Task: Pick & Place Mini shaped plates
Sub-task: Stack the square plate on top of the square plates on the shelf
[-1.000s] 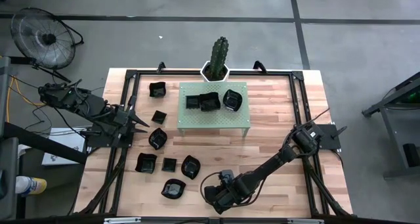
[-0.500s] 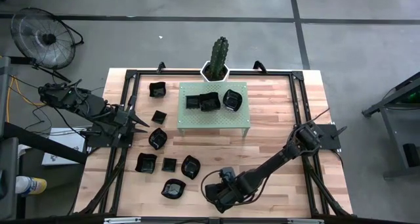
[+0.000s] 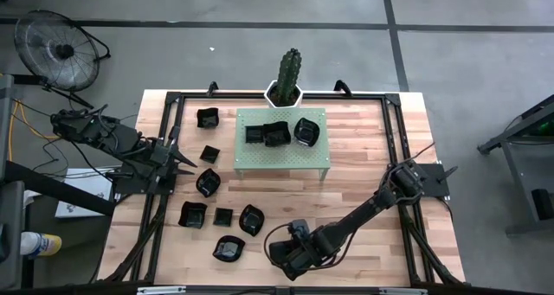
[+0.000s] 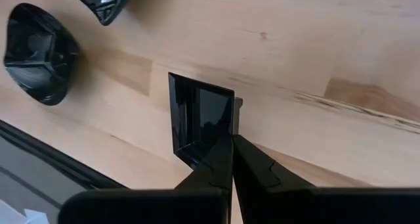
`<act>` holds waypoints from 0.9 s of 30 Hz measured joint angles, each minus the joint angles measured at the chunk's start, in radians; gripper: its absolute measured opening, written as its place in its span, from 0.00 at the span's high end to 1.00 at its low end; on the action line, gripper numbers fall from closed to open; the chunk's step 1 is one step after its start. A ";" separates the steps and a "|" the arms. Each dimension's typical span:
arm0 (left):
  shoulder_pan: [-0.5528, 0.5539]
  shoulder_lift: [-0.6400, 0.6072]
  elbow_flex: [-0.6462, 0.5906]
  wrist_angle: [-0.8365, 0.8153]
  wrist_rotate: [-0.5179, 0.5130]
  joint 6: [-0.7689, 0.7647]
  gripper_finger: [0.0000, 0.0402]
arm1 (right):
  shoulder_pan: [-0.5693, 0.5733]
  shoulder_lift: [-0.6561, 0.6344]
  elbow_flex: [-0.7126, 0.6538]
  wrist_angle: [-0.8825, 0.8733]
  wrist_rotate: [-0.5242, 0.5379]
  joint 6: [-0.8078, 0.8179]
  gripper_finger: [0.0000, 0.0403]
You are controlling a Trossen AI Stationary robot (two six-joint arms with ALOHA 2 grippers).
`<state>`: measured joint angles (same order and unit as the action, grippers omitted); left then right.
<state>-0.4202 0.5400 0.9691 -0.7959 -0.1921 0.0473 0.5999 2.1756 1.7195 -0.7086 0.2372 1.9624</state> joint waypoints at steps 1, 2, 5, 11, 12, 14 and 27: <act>0.000 0.000 0.000 0.000 0.000 0.000 0.79 | 0.000 -0.003 0.000 0.002 0.004 -0.004 1.00; 0.000 0.000 0.000 0.000 0.000 0.000 0.79 | 0.000 -0.007 0.000 0.004 0.008 -0.008 1.00; 0.000 0.000 0.000 0.000 0.000 0.000 0.79 | 0.000 -0.032 0.000 0.000 0.032 -0.024 1.00; 0.000 0.000 0.000 0.000 -0.001 0.000 0.79 | -0.013 -0.093 0.000 -0.005 0.122 -0.083 1.00; 0.000 0.000 0.000 0.000 -0.001 0.000 0.79 | -0.018 -0.104 0.000 -0.004 0.140 -0.096 1.00; 0.000 0.000 0.000 0.000 -0.001 -0.001 0.79 | -0.029 -0.124 0.000 -0.005 0.173 -0.125 1.00; 0.000 0.006 0.000 0.003 -0.037 -0.019 0.79 | -0.125 -0.226 0.000 0.013 0.308 -0.376 1.00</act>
<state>-0.4198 0.5458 0.9691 -0.7929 -0.2288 0.0281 0.4749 1.9496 1.7195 -0.6952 0.5448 1.5865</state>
